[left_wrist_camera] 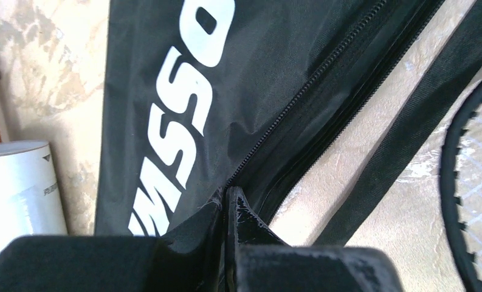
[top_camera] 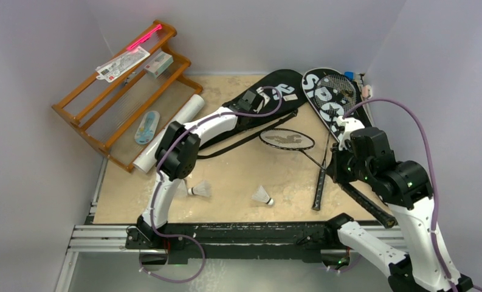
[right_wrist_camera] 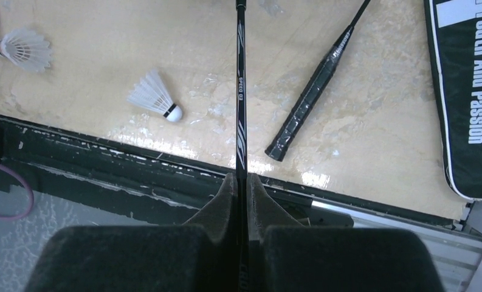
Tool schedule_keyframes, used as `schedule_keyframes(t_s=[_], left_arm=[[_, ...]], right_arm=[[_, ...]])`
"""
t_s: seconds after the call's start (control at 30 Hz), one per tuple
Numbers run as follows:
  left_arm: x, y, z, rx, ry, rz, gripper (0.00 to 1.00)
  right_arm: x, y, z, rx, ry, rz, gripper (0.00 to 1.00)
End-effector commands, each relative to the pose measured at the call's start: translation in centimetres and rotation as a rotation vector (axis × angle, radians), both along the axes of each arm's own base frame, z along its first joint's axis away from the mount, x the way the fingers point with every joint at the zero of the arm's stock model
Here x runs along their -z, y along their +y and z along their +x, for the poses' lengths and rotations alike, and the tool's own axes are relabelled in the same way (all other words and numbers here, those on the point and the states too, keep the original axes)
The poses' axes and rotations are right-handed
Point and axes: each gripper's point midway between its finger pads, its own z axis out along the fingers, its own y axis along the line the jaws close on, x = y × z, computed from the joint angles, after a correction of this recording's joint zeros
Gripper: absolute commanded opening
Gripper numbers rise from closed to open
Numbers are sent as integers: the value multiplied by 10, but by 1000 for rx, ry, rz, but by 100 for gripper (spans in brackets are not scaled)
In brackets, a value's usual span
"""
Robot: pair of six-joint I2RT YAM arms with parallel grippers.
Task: Pack up the badminton gear
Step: Open the racket bag at the center of the board, then place the racket in the racket bag.
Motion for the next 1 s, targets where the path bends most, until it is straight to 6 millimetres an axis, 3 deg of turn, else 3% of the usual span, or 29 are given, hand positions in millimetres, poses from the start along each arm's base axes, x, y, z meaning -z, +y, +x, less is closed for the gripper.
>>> schedule_keyframes(t_s=[0.0, 0.2, 0.6, 0.97], left_arm=[[-57, 6, 12, -58, -106, -74, 0], [-58, 3, 12, -57, -99, -81, 0], [-68, 5, 14, -73, -110, -88, 0], [-75, 3, 14, -77, -110, -101, 0]], right_arm=[[-9, 15, 10, -69, -70, 50, 0], [-15, 39, 19, -187, -115, 126, 0], [-15, 50, 42, -214, -151, 122, 0], [15, 52, 64, -185, -134, 83, 0]])
